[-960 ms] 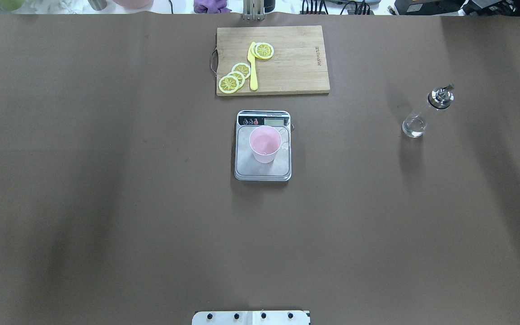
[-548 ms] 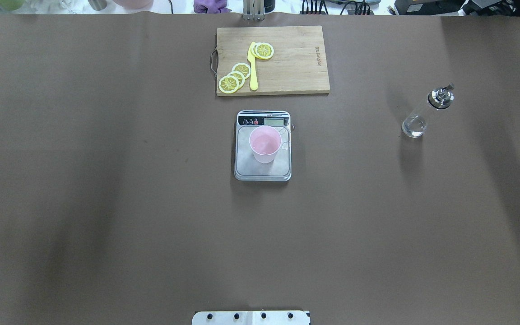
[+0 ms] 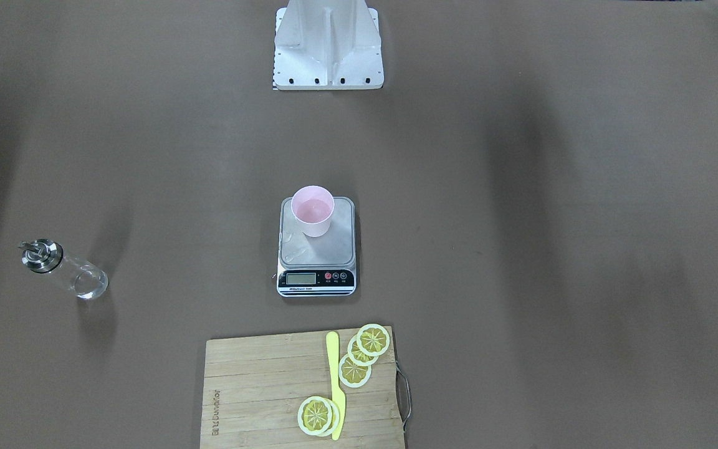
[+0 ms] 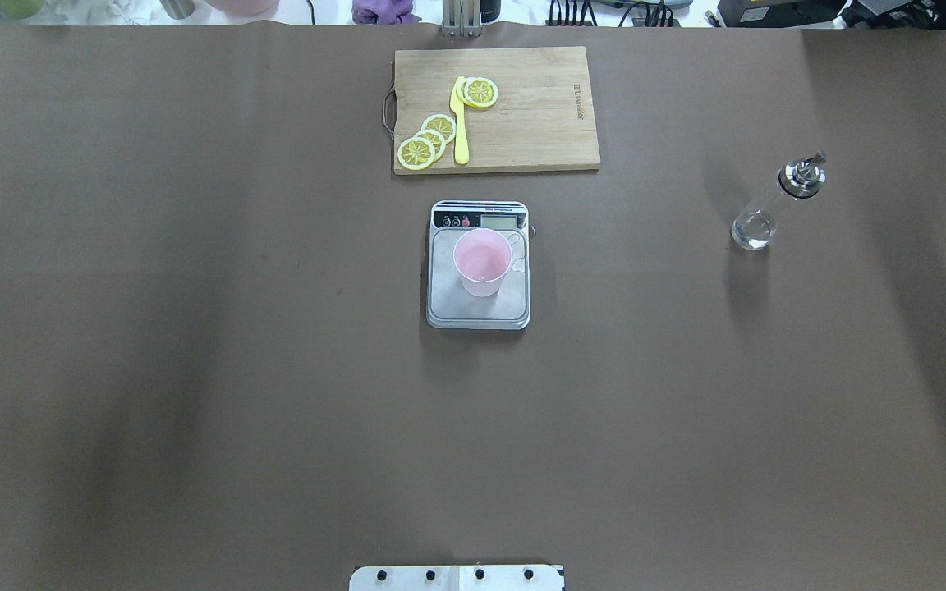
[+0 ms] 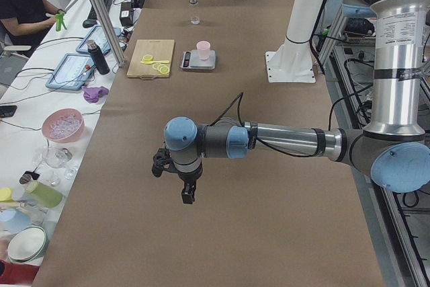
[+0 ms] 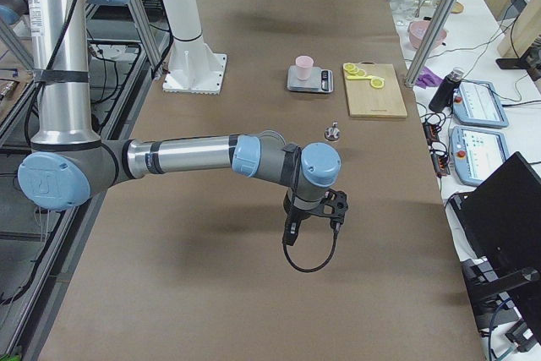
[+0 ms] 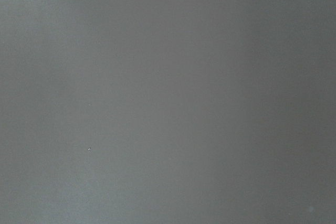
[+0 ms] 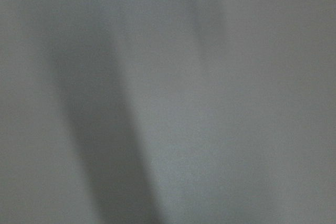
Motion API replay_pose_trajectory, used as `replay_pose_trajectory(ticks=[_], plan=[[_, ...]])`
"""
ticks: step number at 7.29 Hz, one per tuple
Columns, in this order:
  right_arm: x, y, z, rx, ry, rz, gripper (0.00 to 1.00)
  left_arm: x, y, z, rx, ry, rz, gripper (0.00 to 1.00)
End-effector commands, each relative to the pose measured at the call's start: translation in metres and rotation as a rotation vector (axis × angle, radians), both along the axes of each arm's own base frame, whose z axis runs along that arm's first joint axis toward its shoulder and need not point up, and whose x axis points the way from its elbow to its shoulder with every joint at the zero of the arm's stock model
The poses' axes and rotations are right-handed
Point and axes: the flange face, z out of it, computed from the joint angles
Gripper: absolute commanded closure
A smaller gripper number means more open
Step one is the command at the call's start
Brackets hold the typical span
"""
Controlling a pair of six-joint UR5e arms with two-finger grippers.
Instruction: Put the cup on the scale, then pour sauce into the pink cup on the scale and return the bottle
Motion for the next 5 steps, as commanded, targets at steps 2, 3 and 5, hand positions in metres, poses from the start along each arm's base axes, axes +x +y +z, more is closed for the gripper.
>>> replay_pose_trajectory(ticks=[2,3,5], plan=[[0.0013,-0.0016,-0.0039,0.008,0.001,0.004,0.00,0.0001,-0.0008,-0.0028,0.005,0.001,0.000,0.02],[0.0012,-0.0011,-0.0047,0.010,0.000,0.003,0.00,0.0001,-0.0015,-0.0035,0.006,0.001,0.000,0.02],[0.0021,-0.0016,-0.0061,0.012,0.001,0.006,0.00,0.0001,-0.0017,-0.0045,0.009,0.001,0.000,0.02]])
